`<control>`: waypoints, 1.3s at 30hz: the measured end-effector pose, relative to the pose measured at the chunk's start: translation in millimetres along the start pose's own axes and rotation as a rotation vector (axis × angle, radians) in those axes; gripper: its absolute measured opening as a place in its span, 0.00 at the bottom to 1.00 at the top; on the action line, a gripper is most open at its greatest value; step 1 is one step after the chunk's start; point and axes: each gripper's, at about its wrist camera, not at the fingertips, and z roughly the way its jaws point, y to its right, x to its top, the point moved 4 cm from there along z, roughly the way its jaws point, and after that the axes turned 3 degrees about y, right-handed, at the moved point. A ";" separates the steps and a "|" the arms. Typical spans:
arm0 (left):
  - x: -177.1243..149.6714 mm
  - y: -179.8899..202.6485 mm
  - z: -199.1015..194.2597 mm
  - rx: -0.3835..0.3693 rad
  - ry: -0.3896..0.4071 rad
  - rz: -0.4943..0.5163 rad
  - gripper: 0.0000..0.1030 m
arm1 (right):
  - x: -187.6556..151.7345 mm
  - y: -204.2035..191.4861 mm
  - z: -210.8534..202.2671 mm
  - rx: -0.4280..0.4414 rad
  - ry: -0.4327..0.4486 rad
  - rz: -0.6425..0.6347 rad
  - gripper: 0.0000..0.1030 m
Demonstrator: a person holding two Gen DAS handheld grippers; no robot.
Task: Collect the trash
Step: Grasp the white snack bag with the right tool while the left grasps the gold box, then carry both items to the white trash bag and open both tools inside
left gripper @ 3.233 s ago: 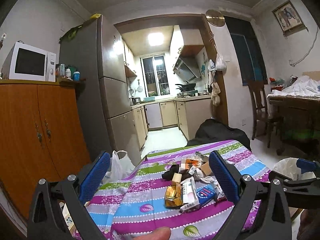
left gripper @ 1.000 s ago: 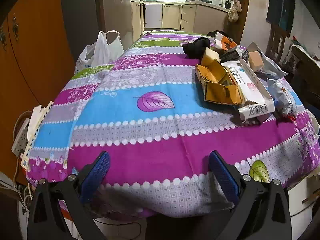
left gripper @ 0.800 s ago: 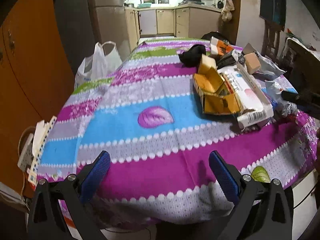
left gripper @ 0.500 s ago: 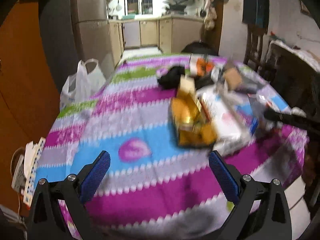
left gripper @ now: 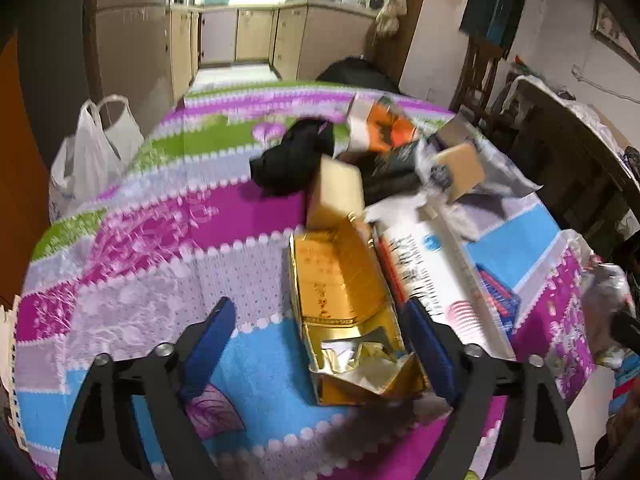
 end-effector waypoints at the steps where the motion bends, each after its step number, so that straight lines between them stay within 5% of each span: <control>1: -0.6 -1.4 4.3 -0.008 -0.009 -0.006 0.75 | -1.5 -0.9 -1.3 -0.003 0.000 0.000 0.45; 3: 0.1 0.3 5.7 0.002 0.012 0.022 0.69 | -2.3 -0.4 -0.7 -0.013 -0.005 -0.001 0.45; 5: 0.0 3.5 5.7 -0.024 0.026 0.038 0.49 | -2.9 -0.9 -0.8 -0.027 -0.009 -0.007 0.45; 16: -10.6 -4.6 -56.0 0.100 0.089 0.027 0.47 | -5.3 -9.8 -10.9 -0.057 -0.026 -0.045 0.45; 21: -5.3 17.6 -95.9 0.069 0.122 0.069 0.47 | 5.5 -11.1 -29.4 -0.077 -0.025 -0.050 0.45; 31: 54.0 184.5 -111.0 -0.208 0.167 0.323 0.47 | 63.0 62.8 -151.3 -0.397 0.060 -0.071 0.45; 39: 84.3 363.9 -81.9 -0.390 0.084 0.548 0.48 | 95.4 162.4 -233.7 -0.578 -0.033 0.080 0.45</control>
